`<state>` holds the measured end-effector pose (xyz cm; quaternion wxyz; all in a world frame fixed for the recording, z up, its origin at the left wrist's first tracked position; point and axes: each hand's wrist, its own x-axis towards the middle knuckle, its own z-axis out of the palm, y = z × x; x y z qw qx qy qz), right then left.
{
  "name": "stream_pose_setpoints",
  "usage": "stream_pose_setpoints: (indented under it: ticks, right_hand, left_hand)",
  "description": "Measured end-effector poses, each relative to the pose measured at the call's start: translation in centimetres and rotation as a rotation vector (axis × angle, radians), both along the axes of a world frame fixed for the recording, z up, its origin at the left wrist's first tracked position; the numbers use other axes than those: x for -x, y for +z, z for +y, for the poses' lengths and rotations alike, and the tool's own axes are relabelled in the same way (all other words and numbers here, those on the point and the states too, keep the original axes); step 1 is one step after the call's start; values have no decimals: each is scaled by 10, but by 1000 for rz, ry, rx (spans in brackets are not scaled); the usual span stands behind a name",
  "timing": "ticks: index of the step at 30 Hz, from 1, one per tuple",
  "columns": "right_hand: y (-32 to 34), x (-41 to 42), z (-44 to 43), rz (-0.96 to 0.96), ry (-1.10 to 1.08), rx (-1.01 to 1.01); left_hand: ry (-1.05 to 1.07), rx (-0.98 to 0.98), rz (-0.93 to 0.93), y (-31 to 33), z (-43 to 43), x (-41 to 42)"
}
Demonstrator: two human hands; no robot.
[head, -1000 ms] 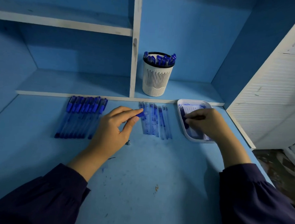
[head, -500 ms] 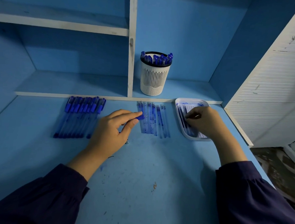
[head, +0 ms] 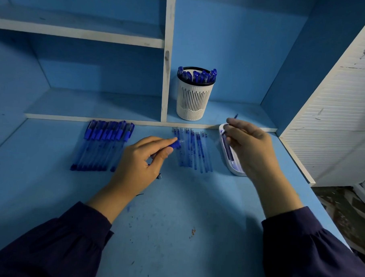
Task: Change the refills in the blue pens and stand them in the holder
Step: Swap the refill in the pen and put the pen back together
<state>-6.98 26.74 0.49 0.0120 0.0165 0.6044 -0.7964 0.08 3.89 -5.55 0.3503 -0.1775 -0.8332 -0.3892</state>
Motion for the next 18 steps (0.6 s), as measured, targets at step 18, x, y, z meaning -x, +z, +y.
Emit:
stream_pose_setpoints:
  ticks: [18]
  right_hand:
    - [-17,-21,-37,93,-29,75]
  left_hand:
    - [-3,22,30,0,1,0]
